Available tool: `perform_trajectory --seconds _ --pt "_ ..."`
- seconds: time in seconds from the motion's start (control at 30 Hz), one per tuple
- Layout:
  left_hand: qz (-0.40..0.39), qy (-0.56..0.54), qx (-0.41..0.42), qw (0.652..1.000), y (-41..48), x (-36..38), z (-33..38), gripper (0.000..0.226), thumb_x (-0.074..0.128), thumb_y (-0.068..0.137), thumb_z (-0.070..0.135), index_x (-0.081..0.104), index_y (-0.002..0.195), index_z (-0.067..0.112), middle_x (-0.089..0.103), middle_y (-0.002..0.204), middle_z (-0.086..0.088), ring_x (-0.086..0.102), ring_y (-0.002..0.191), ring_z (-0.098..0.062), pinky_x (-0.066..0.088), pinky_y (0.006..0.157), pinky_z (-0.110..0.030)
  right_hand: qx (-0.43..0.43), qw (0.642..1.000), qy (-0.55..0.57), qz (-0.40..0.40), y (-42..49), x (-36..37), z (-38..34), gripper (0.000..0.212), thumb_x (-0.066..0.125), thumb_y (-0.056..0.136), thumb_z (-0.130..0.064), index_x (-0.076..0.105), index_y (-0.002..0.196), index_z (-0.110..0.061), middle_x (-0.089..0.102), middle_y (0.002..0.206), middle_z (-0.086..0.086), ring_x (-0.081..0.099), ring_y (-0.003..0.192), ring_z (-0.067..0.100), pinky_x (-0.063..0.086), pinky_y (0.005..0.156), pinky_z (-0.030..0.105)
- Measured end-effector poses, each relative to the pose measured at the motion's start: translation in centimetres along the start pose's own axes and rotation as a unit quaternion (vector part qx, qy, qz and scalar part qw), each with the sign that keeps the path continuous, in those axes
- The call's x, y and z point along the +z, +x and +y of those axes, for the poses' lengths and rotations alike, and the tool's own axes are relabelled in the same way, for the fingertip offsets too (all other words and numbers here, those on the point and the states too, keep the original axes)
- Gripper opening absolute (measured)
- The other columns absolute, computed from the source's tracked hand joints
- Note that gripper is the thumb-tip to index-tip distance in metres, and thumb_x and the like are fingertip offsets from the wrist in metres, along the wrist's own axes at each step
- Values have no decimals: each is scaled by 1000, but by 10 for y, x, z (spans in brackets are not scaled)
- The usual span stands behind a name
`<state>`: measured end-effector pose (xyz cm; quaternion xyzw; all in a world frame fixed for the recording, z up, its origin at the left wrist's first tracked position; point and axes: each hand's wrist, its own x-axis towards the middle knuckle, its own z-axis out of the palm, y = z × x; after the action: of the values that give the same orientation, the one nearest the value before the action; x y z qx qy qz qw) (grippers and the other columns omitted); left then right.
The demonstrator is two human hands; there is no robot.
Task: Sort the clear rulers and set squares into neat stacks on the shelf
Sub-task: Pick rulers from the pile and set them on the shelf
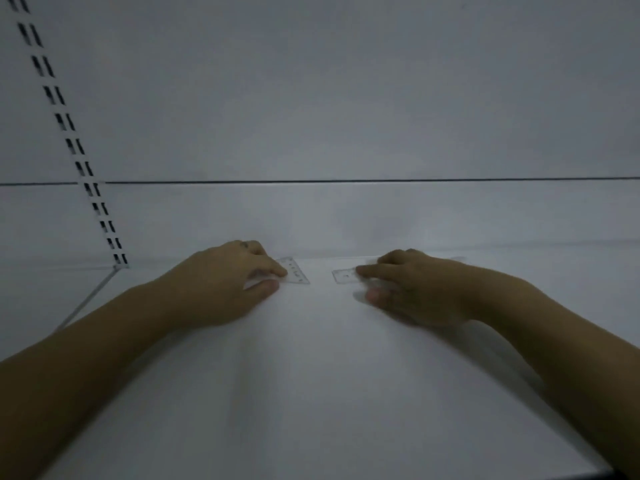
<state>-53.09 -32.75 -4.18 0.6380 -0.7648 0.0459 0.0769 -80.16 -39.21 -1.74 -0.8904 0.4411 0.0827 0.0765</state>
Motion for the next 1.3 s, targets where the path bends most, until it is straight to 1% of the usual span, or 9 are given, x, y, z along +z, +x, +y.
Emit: perform_trajectory --seconds 0.2,0.4,0.6,0.77,0.87,1.0,1.1,1.2,1.3 --pt "29 59 12 998 3 11 10 43 25 93 48 48 129 39 47 123 8 48 109 -14 41 85 -30 20 1000 -3 -23 4 3 10 72 21 88 -70 8 151 -39 10 159 -4 9 146 22 17 118 47" --pt "47 59 13 997 3 14 7 63 6 80 56 49 123 40 49 115 9 50 100 -15 44 78 -31 24 999 -19 -11 6 5 9 70 20 90 -68 7 151 -37 12 156 -3 11 145 22 19 116 47" --pt "31 74 8 997 2 11 10 55 12 85 53 48 124 39 48 116 9 48 103 -14 44 81 -32 27 999 -32 -3 7 3 8 71 19 88 -70 9 151 -37 15 156 -2 15 144 23 19 116 45" --pt "15 83 -7 996 0 7 18 57 12 85 52 48 126 37 48 124 7 48 109 -15 43 86 -33 -29 996 -43 73 1 0 2 72 23 87 -71 10 151 -40 18 156 -6 20 142 18 21 116 42" --pt "15 85 -12 996 -3 6 22 50 18 90 48 49 127 34 50 125 4 49 110 -17 44 89 -34 -23 998 -43 48 2 4 -3 70 22 88 -70 14 150 -39 21 156 -3 21 142 21 24 114 47" --pt "13 76 -13 997 -6 5 24 35 31 100 39 50 129 33 50 127 4 49 111 -17 44 90 -34 -21 999 -22 30 0 10 -3 69 25 89 -69 20 149 -35 27 151 1 24 139 24 30 111 46" --pt "11 84 -13 996 -5 3 27 36 30 100 39 49 130 32 50 127 3 49 110 -17 44 89 -33 -11 999 -24 39 0 11 -4 69 26 89 -70 19 149 -37 26 152 1 23 140 25 29 111 48" --pt "13 100 -6 995 -6 -1 27 38 32 99 41 46 133 31 49 129 2 48 112 -18 43 91 -35 -13 998 -40 52 -3 6 -8 72 25 88 -72 12 150 -39 17 157 -2 18 143 24 25 113 49" --pt "17 97 -14 995 -12 -11 24 42 35 98 47 42 137 32 46 134 4 46 118 -17 39 93 -34 -29 993 -43 109 -7 -6 -20 73 27 88 -70 10 151 -37 14 159 -1 18 144 24 25 114 48"
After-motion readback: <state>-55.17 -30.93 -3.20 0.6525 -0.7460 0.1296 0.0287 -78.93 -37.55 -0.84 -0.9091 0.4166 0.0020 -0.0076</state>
